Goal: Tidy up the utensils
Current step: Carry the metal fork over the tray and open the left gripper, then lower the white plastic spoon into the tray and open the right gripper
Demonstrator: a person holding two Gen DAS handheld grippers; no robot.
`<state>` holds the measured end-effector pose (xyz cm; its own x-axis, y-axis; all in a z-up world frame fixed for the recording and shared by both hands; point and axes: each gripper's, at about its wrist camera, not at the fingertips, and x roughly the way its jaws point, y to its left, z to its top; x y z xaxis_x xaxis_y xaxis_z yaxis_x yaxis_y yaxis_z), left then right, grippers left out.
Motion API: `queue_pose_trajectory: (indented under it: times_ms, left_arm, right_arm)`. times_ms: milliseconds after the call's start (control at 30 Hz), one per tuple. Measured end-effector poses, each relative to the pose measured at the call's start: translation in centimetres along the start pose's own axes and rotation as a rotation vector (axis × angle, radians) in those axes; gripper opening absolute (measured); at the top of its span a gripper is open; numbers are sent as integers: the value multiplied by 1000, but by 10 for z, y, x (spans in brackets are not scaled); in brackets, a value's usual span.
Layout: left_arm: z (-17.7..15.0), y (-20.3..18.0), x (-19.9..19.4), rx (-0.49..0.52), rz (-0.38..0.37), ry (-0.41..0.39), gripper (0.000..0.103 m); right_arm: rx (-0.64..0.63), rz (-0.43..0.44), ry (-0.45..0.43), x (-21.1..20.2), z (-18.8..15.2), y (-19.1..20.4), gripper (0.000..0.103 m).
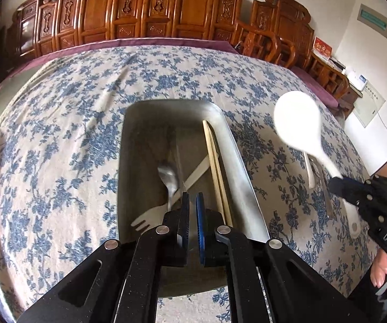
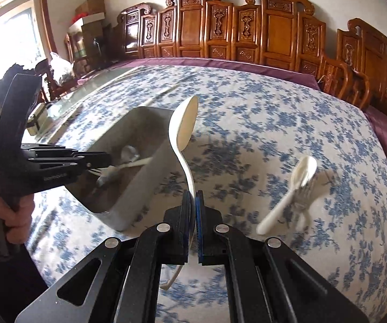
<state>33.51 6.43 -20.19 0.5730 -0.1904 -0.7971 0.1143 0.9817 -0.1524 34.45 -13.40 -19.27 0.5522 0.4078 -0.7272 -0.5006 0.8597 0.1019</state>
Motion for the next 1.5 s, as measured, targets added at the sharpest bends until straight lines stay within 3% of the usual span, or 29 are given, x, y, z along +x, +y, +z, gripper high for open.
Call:
queue_pose_trajectory:
  times_ms: [200,333,633,1167,1300,1500]
  left_arm:
    - [6,16,-16,-31,13,-38,5]
    - [12,30,-30,-53,33,-78,14]
    - [21,55,-45,-70,92,-120,14]
    - [25,81,-48,-103,112,-121,14]
    - [24,79,-47,-98,113,-115,14]
    - [24,68,-49,-74,108,-119,15]
  right_arm:
    - [-14,13,12,4,14,26,5]
    - [-11,23,29,12,24,42,5]
    - [-7,35,85,46,38,71,5]
    - [149,86,177,102,48,76,6]
    - [143,111,166,101,46,79,15]
    - [117,116,105,73,45,72,16]
